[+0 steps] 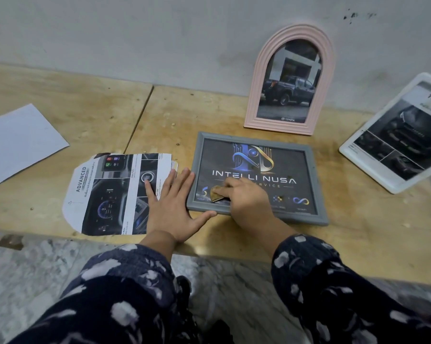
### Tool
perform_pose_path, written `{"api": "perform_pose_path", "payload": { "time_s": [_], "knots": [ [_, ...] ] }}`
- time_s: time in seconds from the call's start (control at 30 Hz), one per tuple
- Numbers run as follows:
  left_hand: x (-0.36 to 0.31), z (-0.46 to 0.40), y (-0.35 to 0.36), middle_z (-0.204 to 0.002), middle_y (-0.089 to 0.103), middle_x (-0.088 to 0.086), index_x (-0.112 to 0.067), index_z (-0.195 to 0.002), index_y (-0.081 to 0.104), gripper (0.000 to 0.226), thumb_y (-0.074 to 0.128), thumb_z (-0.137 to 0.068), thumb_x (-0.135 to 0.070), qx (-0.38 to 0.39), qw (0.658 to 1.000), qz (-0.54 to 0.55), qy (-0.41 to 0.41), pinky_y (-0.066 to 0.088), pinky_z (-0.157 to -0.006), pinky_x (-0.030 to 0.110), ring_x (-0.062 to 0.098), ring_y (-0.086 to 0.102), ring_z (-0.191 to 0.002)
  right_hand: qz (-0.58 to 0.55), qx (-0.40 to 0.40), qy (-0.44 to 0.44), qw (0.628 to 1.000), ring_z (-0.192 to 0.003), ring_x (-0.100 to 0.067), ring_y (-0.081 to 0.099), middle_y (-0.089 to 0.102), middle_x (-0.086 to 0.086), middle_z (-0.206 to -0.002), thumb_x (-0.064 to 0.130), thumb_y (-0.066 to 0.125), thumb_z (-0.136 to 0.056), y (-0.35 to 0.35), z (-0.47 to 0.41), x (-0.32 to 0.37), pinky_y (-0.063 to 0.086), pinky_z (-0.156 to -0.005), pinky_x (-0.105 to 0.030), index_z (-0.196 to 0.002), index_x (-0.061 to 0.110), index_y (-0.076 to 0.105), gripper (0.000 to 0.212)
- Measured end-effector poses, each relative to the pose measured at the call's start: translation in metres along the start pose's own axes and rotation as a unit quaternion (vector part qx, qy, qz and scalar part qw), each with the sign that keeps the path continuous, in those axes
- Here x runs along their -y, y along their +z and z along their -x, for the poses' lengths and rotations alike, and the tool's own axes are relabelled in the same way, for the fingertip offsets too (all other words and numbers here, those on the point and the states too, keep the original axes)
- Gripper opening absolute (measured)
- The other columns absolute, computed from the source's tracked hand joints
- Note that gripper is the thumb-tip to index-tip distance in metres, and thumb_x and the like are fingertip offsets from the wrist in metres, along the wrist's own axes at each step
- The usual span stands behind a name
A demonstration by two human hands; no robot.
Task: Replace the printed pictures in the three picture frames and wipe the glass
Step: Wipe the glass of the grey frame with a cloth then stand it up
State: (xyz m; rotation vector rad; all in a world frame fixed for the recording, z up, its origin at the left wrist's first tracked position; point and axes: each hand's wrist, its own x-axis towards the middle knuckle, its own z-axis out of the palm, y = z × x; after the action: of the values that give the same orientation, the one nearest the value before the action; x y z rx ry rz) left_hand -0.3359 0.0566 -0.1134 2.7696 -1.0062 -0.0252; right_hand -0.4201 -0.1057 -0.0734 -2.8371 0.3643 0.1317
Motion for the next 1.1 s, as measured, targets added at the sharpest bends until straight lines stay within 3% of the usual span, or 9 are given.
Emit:
{"api": "perform_pose_path", "payload": {
  "time_s": [0.1, 0.23, 0.37, 0.53, 0.67, 0.83, 0.97, 1.1],
  "knots": [
    [0.0, 0.003, 0.0, -0.127, 0.035, 0.005, -0.038, -0.151, 0.021, 0.103, 0.016, -0.065, -0.094, -0.002, 1.0, -0.007, -0.017, -0.005, -0.114, 0.06, 0.028, 0.032, -0.122, -0.019, 0.033, 0.014, 0.999, -0.109, -0.018, 0.052, 0.058, 0.013, -0.115, 0.002, 0.042, -0.087, -0.008, 0.002, -0.003, 0.044, -0.078, -0.029, -0.123, 0.042, 0.06, 0.057],
    [0.001, 0.0, -0.001, -0.109, 0.039, 0.004, -0.035, -0.152, 0.023, 0.107, 0.009, -0.065, -0.095, -0.009, 1.0, -0.029, -0.005, 0.023, -0.109, 0.055, 0.026, 0.039, -0.102, -0.026, 0.023, 0.025, 0.999, -0.112, -0.018, 0.054, 0.06, 0.014, -0.117, -0.005, 0.042, -0.083, -0.011, 0.003, 0.0, 0.046, -0.081, -0.029, -0.123, 0.042, 0.06, 0.064],
    [-0.006, 0.0, -0.014, -0.122, 0.037, 0.004, -0.034, -0.153, 0.007, 0.109, 0.006, -0.062, -0.093, 0.056, 0.996, -0.062, -0.015, 0.015, -0.113, 0.053, 0.027, 0.035, -0.117, -0.018, 0.01, 0.026, 0.999, -0.117, -0.019, 0.052, 0.059, 0.012, -0.123, -0.006, 0.041, -0.084, -0.012, 0.006, 0.001, 0.047, -0.087, -0.031, -0.125, 0.043, 0.058, 0.067],
    [-0.019, 0.003, -0.023, -0.14, 0.025, 0.008, -0.028, -0.153, -0.005, 0.113, 0.02, -0.065, -0.094, 0.12, 0.99, -0.052, -0.051, 0.015, -0.111, 0.064, 0.028, 0.022, -0.133, -0.02, 0.008, 0.014, 1.0, -0.107, -0.02, 0.056, 0.06, 0.01, -0.112, -0.003, 0.042, -0.088, -0.012, 0.009, 0.001, 0.048, -0.08, -0.031, -0.123, 0.045, 0.059, 0.062],
    [-0.035, 0.013, -0.022, -0.148, 0.023, 0.008, -0.022, -0.153, 0.0, 0.107, 0.02, -0.072, -0.089, 0.004, 0.998, -0.027, -0.061, -0.003, -0.11, 0.068, 0.028, 0.015, -0.141, -0.127, -0.026, 0.104, 0.986, -0.105, -0.022, 0.062, 0.067, 0.009, -0.117, 0.006, 0.047, -0.09, -0.031, -0.001, -0.009, 0.051, -0.083, -0.032, -0.108, 0.043, 0.07, 0.047],
    [-0.071, 0.006, 0.001, -0.161, -0.006, 0.001, -0.023, -0.151, -0.015, 0.109, 0.023, -0.072, -0.088, -0.037, 0.999, 0.024, -0.002, -0.015, -0.11, 0.063, 0.021, -0.021, -0.146, -0.084, -0.084, 0.119, 0.986, -0.105, -0.027, 0.061, 0.066, 0.002, -0.117, 0.013, 0.052, -0.09, -0.056, -0.017, -0.032, 0.051, -0.083, -0.035, -0.112, 0.039, 0.069, 0.038],
    [-0.08, 0.003, 0.014, -0.16, 0.015, 0.004, -0.014, -0.152, 0.013, 0.109, 0.043, -0.07, -0.08, -0.083, 0.994, 0.073, 0.009, -0.008, -0.112, 0.063, 0.023, 0.003, -0.149, -0.027, -0.058, 0.116, 0.991, -0.105, -0.032, 0.06, 0.066, -0.008, -0.116, 0.013, 0.055, -0.089, -0.068, -0.047, -0.059, 0.047, -0.081, -0.034, -0.114, 0.026, 0.07, 0.032],
    [-0.081, 0.004, 0.016, -0.16, 0.013, 0.003, -0.016, -0.153, 0.014, 0.111, 0.045, -0.068, -0.081, -0.073, 0.996, 0.053, -0.001, -0.006, -0.11, 0.066, 0.022, 0.004, -0.149, -0.015, -0.086, 0.127, 0.988, -0.101, -0.034, 0.061, 0.065, -0.011, -0.109, 0.016, 0.06, -0.086, -0.06, -0.08, -0.071, 0.042, -0.075, -0.028, -0.112, 0.018, 0.07, 0.027]
  ]
}}
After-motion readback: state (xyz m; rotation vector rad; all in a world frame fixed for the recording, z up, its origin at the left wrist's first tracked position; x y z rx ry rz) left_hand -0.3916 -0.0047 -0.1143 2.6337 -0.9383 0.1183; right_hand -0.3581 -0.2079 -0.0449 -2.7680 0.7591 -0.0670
